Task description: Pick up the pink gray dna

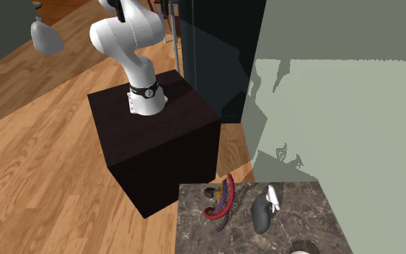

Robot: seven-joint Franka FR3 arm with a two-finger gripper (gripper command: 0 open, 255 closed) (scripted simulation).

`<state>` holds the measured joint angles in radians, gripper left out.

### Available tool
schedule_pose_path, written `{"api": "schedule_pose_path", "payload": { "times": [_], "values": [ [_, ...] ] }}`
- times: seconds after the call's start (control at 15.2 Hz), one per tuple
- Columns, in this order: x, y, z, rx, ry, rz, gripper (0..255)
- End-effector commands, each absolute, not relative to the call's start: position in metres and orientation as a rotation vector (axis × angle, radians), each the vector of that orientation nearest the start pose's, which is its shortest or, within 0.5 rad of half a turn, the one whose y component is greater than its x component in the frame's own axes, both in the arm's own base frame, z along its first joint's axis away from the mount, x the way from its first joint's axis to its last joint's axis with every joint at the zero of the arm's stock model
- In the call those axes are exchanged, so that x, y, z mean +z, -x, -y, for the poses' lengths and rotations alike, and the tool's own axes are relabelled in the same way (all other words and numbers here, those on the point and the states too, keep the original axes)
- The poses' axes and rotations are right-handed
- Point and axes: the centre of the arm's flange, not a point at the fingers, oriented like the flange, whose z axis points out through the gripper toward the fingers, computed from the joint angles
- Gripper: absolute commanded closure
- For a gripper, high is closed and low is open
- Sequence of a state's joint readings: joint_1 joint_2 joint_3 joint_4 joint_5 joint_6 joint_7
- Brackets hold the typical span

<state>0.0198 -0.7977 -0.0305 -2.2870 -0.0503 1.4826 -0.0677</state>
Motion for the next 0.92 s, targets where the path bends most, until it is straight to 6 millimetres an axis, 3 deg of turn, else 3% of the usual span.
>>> {"api": "schedule_pose_path", "payload": {
  "times": [0.0, 0.86],
  "values": [
    [0.619, -0.295, 0.012, 0.013, 3.168, 0.098, 0],
    [0.498, -0.432, -0.057, 0.229, 3.334, 0.052, 0]
  ]
}}
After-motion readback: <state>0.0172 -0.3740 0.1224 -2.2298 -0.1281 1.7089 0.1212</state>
